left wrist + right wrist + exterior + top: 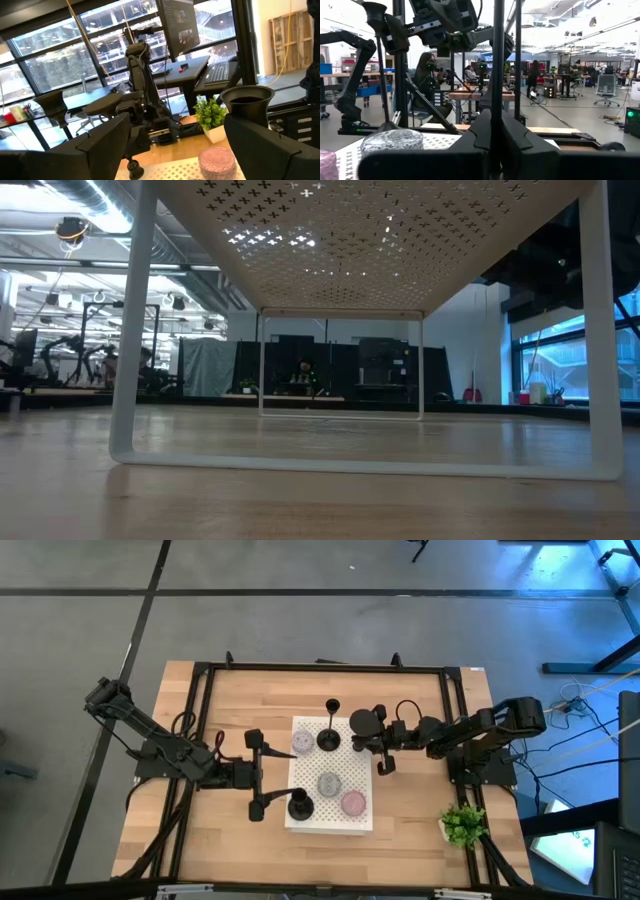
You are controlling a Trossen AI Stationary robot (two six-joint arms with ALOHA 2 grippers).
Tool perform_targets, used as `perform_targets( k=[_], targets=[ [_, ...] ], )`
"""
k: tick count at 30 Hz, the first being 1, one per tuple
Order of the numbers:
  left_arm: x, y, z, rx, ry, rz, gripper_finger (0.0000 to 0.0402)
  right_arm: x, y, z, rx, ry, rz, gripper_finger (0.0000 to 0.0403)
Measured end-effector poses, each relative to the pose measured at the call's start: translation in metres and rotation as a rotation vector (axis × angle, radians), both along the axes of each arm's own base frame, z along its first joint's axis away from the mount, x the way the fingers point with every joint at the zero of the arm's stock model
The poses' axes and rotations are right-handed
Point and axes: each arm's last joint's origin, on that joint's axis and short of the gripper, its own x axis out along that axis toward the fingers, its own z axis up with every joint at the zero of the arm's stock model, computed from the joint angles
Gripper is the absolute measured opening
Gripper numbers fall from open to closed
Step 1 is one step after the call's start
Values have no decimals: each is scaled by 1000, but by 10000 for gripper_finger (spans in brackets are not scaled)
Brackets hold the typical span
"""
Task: Pick & Place candle stick holders
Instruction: Put the candle holder on the shelf
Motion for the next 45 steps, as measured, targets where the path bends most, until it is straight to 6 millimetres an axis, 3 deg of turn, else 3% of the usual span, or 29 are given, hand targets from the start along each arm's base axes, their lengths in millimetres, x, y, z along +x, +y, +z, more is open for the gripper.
perform_targets(
  k=[13,19,33,45],
  targets=[
    [0,2,0,14,0,54,322,0,0,-1,6,14,11,14],
    [0,11,0,-21,13,287,322,0,-3,-2,14,25,0,14],
    [-2,40,-18,-193,-7,536,322,0,-3,-2,11,23,-1,14],
    [-35,65,-32,-286,-164,333,322,-1,-10,1,0,-8,6,14]
  ],
)
